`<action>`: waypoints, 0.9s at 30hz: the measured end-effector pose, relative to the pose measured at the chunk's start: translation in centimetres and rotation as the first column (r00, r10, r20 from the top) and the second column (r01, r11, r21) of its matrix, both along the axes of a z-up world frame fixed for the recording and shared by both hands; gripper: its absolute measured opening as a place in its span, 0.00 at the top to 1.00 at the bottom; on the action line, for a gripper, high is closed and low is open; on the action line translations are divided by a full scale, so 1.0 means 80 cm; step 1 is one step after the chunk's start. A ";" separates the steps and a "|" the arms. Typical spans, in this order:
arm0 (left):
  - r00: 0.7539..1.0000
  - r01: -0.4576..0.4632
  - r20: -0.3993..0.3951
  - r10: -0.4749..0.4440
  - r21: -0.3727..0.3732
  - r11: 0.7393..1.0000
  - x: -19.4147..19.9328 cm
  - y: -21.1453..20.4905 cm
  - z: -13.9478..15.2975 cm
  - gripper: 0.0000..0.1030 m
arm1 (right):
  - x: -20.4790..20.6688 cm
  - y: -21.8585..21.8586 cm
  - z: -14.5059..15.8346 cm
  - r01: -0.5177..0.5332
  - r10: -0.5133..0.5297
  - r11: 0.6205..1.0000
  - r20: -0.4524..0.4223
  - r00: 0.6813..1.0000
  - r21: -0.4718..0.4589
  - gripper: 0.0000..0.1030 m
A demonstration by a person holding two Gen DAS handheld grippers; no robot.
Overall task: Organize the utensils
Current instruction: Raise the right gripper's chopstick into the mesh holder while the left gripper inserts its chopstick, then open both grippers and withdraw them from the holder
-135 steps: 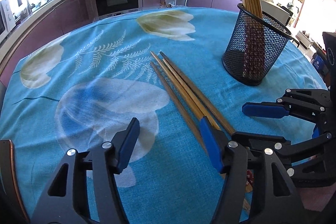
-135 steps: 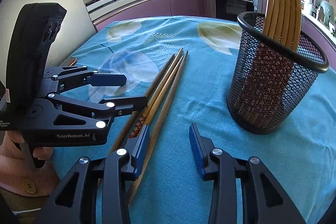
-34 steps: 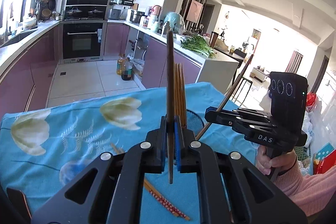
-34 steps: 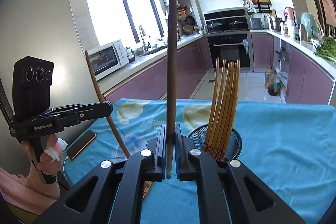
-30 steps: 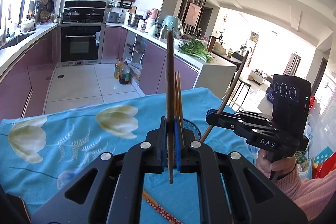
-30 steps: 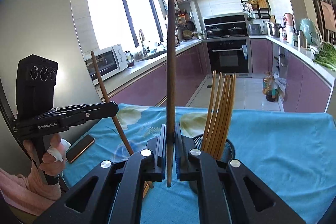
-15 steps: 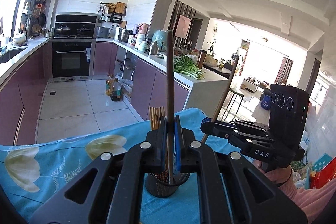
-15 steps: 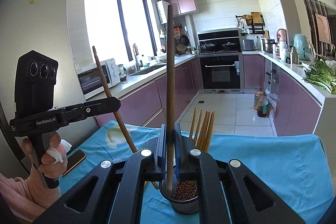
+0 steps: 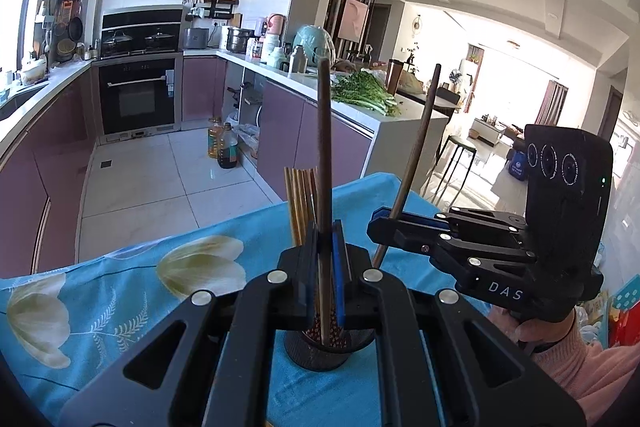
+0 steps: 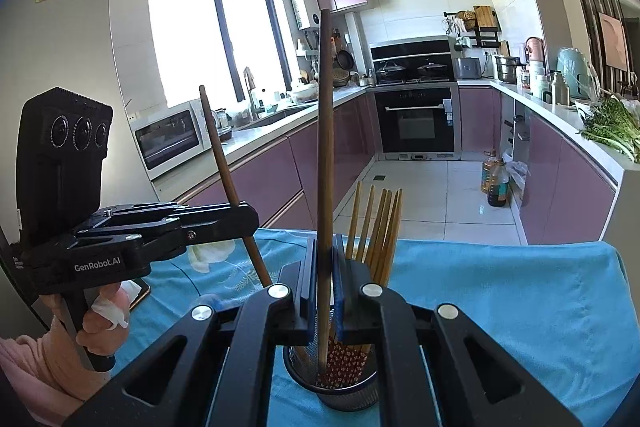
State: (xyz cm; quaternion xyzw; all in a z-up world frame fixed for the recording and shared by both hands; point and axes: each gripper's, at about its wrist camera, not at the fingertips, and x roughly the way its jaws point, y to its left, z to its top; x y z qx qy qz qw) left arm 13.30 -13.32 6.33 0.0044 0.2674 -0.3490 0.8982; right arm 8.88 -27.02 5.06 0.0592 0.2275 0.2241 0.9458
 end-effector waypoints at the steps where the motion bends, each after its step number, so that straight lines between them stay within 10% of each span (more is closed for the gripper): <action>1: 1.000 0.006 -0.009 -0.006 0.013 1.000 0.002 -0.003 -0.004 0.93 | 0.002 0.000 -0.004 -0.001 0.001 1.000 -0.012 1.000 0.001 0.94; 27: 0.991 0.033 -0.133 -0.010 0.170 0.985 0.050 -0.034 -0.072 0.92 | 0.037 0.000 -0.065 0.004 -0.001 1.000 -0.194 0.981 0.015 0.92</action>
